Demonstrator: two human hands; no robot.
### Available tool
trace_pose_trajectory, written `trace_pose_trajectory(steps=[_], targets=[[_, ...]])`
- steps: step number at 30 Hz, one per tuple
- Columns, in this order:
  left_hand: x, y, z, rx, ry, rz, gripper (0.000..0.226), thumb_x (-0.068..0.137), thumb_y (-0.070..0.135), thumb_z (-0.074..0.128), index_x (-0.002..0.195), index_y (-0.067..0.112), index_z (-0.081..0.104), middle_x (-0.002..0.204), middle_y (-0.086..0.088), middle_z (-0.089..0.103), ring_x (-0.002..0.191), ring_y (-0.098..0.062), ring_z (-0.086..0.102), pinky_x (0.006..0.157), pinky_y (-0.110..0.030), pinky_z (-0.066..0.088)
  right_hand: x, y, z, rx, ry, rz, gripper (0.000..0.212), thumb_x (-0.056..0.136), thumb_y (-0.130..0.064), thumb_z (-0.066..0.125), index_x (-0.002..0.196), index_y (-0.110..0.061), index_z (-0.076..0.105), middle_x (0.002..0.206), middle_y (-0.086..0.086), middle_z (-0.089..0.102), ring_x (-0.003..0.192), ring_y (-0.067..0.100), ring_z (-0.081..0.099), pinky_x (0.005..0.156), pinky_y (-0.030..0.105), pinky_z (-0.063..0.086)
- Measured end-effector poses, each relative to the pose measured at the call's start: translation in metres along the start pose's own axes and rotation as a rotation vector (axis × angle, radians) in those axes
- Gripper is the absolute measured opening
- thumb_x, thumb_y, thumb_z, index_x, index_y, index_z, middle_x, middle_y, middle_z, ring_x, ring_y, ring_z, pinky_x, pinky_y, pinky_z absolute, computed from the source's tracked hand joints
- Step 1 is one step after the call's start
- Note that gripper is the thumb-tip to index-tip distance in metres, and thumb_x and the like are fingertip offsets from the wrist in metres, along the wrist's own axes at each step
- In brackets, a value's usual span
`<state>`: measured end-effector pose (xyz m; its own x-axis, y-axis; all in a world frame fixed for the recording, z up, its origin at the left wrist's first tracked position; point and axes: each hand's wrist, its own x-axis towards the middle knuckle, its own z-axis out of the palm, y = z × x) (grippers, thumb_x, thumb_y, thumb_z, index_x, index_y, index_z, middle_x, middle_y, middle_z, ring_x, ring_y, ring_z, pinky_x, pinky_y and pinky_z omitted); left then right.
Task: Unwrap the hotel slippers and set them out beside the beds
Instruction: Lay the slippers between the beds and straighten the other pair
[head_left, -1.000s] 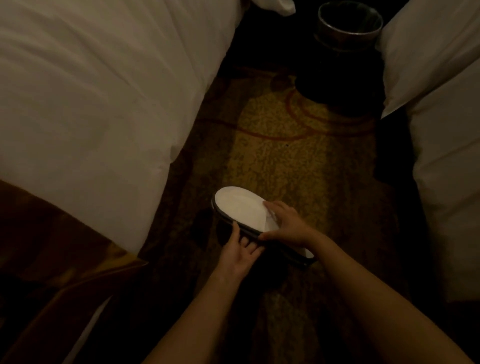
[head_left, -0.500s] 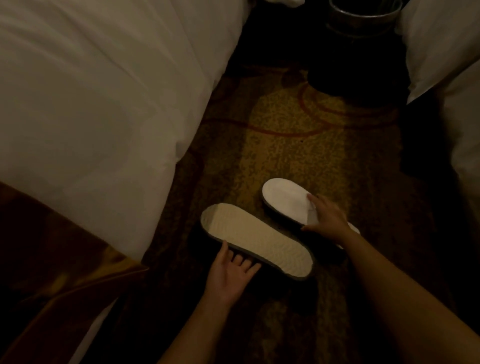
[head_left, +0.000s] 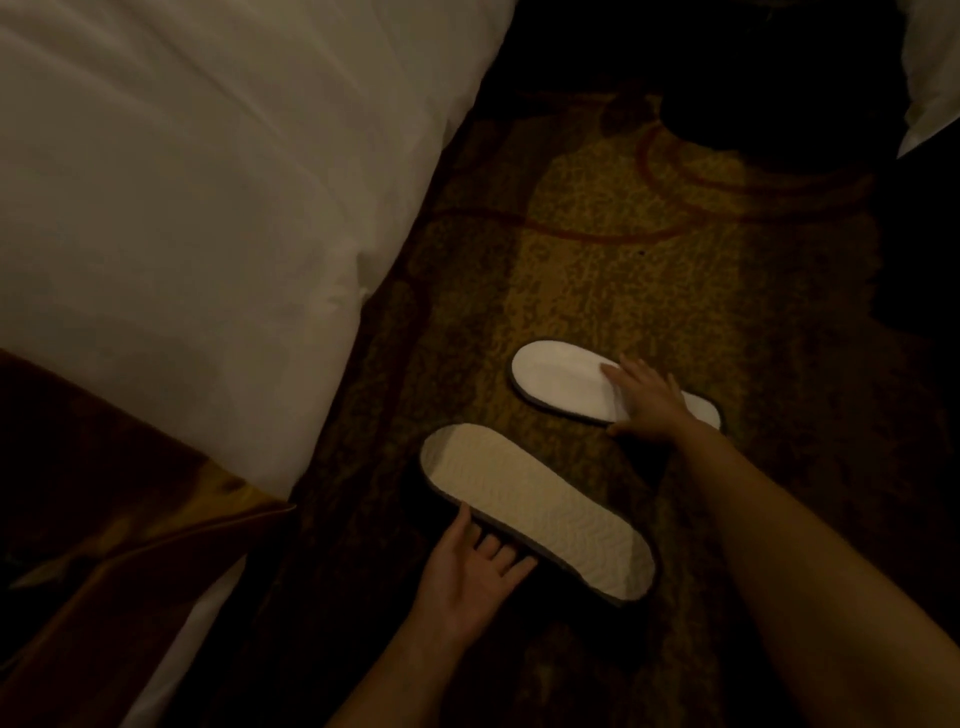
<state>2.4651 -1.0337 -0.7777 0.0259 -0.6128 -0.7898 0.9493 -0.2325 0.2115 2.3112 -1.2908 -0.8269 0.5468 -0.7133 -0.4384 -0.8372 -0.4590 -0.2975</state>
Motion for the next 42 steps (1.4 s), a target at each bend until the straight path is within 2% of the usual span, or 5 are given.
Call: trace_pose_trajectory(steps=[10,16,25,30,42], targets=[[-0.003,-0.003,0.013,-0.002,-0.057,0.037,0.035,0.09,0.037,0.049,0.116,0.014,0.057,0.122,-0.017,0.06,0.111,-0.033,0.056,0.084,-0.048,0.047,-0.038,-0.031,-0.03,0.139,0.212,-0.078,0.086,0.087,-0.05,0.053,0.149,-0.022,0.0,0.16,0.007,-0.006,0.146,0.027,-0.005,0.116,0.051,-0.001],[0.003,-0.014,0.021,-0.036,-0.134,0.027,0.036,0.092,0.038,0.045,0.116,0.015,0.059,0.107,-0.017,0.072,0.109,-0.033,0.058,0.083,-0.047,0.047,-0.109,-0.084,-0.039,-0.002,-0.176,-0.274,0.111,0.068,-0.072,0.058,0.146,-0.034,-0.011,0.158,0.0,-0.019,0.145,0.028,-0.016,0.114,0.058,-0.002],[0.007,-0.034,0.024,-0.041,-0.237,-0.019,0.038,0.09,0.037,0.048,0.116,0.011,0.059,0.106,-0.015,0.073,0.111,-0.03,0.059,0.084,-0.044,0.048,-0.146,-0.092,-0.01,-0.172,-0.208,-0.171,0.091,0.083,-0.029,0.058,0.147,-0.034,-0.006,0.158,0.006,-0.015,0.143,0.039,-0.002,0.112,0.059,0.012],[0.008,-0.024,0.024,-0.034,-0.209,-0.044,0.046,0.087,0.042,0.052,0.122,0.011,0.056,0.11,-0.02,0.07,0.111,-0.035,0.059,0.083,-0.048,0.05,-0.152,-0.071,-0.013,0.271,-0.19,-0.171,0.066,0.087,-0.014,0.053,0.146,-0.026,0.025,0.154,0.005,0.026,0.139,0.023,0.028,0.114,0.037,0.026],[0.019,0.016,0.02,1.191,0.142,0.59,0.064,0.087,0.016,0.063,0.143,0.023,0.034,0.15,-0.01,0.031,0.133,-0.027,0.038,0.092,-0.03,0.04,-0.157,-0.029,-0.012,0.592,-0.548,0.041,0.039,0.094,-0.02,0.05,0.133,-0.022,0.047,0.128,0.003,0.055,0.111,0.015,0.055,0.087,0.024,0.045]])
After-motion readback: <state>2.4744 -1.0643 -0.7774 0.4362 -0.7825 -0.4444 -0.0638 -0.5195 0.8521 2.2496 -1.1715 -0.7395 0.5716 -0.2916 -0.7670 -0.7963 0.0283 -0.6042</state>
